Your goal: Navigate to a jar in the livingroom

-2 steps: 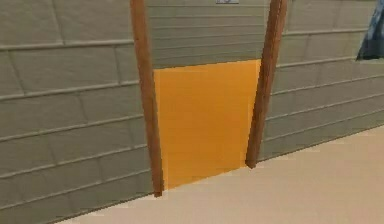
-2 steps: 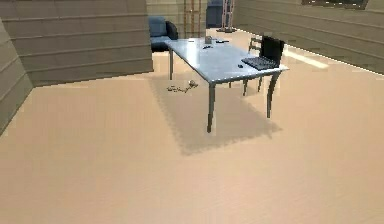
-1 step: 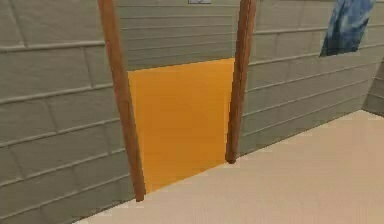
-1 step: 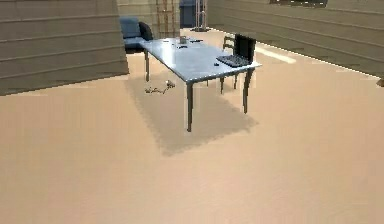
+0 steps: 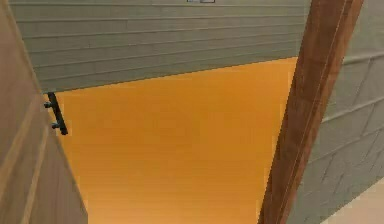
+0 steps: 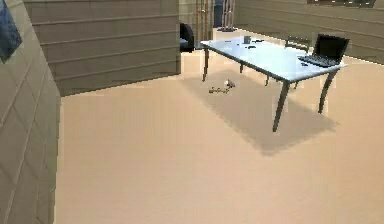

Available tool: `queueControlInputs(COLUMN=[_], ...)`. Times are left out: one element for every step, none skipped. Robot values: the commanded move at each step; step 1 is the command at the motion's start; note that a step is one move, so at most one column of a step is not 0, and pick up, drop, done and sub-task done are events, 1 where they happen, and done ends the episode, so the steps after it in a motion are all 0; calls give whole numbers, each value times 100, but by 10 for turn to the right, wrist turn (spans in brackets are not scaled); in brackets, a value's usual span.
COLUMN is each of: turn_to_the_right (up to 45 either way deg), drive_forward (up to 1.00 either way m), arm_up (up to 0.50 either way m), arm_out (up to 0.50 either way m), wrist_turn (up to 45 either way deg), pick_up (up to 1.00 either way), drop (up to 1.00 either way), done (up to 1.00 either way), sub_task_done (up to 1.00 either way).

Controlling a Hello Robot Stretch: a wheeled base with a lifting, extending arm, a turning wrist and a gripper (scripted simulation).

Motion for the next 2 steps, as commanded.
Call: queueControlInputs(turn_to_the_right=[0,-270], drive_forward=[35,0], arm_up=[0,0], arm_out=[0,0], wrist_turn=[0,0], pick_up=[0,0], drop=[0,0], done=[0,0], sub_task_done=[0,0])
